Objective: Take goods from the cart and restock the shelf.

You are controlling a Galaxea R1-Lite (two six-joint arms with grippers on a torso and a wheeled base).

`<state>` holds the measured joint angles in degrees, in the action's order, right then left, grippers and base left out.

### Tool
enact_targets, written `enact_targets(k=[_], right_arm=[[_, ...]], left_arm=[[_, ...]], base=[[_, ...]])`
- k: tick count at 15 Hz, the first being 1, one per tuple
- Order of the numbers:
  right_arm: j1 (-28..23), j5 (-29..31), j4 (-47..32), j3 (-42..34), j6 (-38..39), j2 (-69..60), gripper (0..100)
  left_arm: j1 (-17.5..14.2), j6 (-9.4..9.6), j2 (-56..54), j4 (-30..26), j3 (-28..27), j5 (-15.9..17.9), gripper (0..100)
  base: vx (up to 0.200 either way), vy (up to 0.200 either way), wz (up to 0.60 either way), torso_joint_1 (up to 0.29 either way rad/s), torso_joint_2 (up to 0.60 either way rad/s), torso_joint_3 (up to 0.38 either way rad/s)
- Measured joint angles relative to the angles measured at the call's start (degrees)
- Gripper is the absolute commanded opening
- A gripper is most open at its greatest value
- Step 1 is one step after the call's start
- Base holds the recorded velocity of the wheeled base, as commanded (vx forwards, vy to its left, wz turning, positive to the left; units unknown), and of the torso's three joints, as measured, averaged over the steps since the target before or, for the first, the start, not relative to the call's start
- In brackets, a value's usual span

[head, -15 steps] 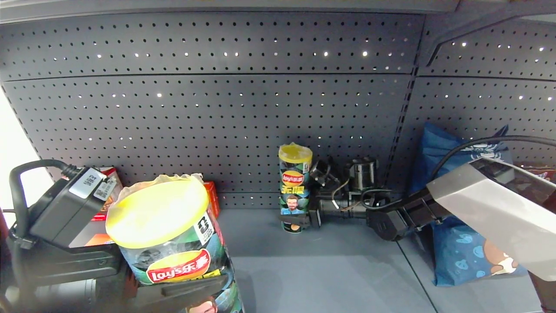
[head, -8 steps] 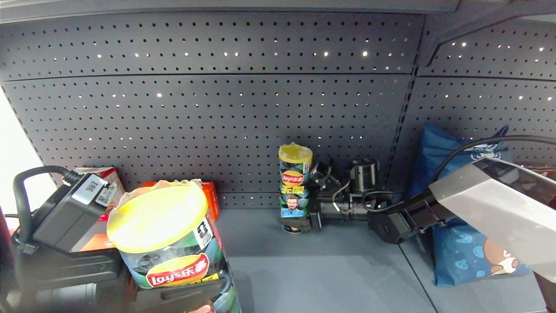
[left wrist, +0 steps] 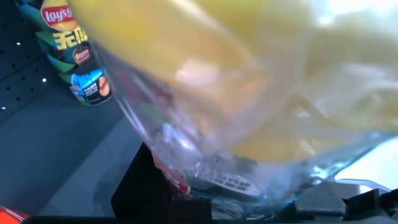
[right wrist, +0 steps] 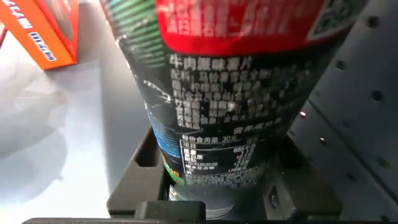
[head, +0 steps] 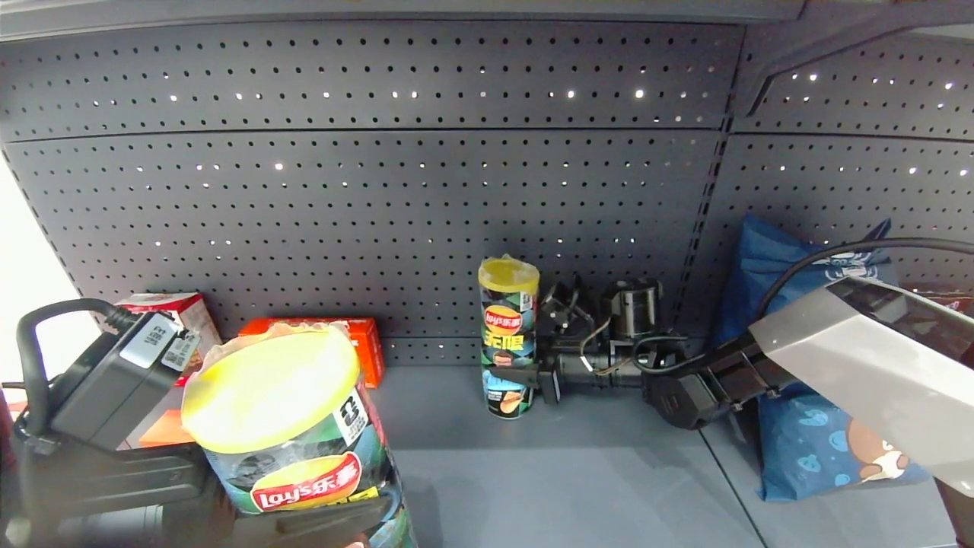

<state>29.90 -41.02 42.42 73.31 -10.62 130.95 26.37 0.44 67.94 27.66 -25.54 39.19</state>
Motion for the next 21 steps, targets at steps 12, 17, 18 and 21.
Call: enact_targets(k=[12, 17, 18, 21], right_arm=[[3.91, -0.22, 9.65, -26.84, 0.63, -17.47, 0], [5.88, 0.0, 18.91, -36.52, 2.6, -20.89, 0], [6.23, -0.02, 20.38, -38.28, 2.61, -21.11, 0], [6.4, 0.0, 24.38, -42.86, 2.63, -21.14, 0]], left_arm=[[0.11, 0.0, -0.07, -0.22, 0.43, 0.09, 0], [0.04, -0.09, -0.57, -0.4, 0.93, 0.02, 0], [0.01, -0.09, -0.74, -0.45, 1.27, 0.02, 0], [0.06, -1.85, -1.07, 0.04, 1.54, 0.02, 0]], base=[[0.0, 0.0, 0.0, 0.0, 0.0, 0.0], [0.0, 0.0, 0.0, 0.0, 0.0, 0.0], [0.0, 0.0, 0.0, 0.0, 0.0, 0.0], [0.0, 0.0, 0.0, 0.0, 0.0, 0.0]])
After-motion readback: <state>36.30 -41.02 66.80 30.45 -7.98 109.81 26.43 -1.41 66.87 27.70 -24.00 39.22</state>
